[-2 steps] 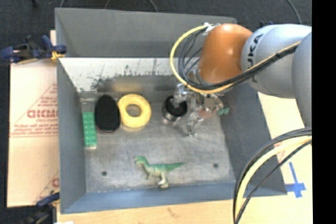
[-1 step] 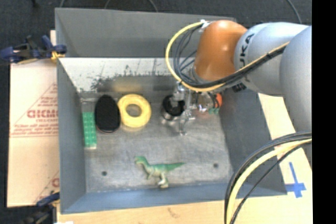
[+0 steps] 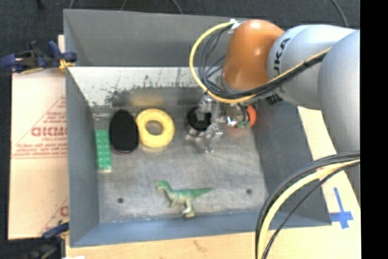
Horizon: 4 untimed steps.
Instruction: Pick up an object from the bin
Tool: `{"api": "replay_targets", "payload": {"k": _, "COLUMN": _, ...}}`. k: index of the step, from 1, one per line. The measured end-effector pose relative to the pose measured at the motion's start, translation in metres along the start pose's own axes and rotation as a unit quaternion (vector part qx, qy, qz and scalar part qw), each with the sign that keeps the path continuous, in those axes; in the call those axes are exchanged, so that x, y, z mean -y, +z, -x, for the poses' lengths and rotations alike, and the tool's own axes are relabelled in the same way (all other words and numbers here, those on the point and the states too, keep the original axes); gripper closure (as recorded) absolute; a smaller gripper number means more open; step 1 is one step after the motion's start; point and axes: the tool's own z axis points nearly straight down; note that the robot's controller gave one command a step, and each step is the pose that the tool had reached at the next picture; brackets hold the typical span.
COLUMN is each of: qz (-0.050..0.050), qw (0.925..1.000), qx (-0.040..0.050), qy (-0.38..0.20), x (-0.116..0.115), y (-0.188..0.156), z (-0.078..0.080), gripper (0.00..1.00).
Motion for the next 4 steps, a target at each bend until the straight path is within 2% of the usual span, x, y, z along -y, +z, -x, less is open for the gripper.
{"api": "replay_targets", "payload": {"k": 1, "qz": -0.004, "qw": 0.9895, "qx": 0.0085, "qy": 0.144, "x": -0.0318, "y": 0.0007, "z": 0.0099, "gripper": 1.00}}
{"api": "replay_targets", "payload": {"k": 4, "qz": -0.001, "qw": 0.9894, "qx": 0.0098, "qy": 0.145, "x": -0.0290, "y": 0.0002, "z": 0.0084, "gripper": 1.00}}
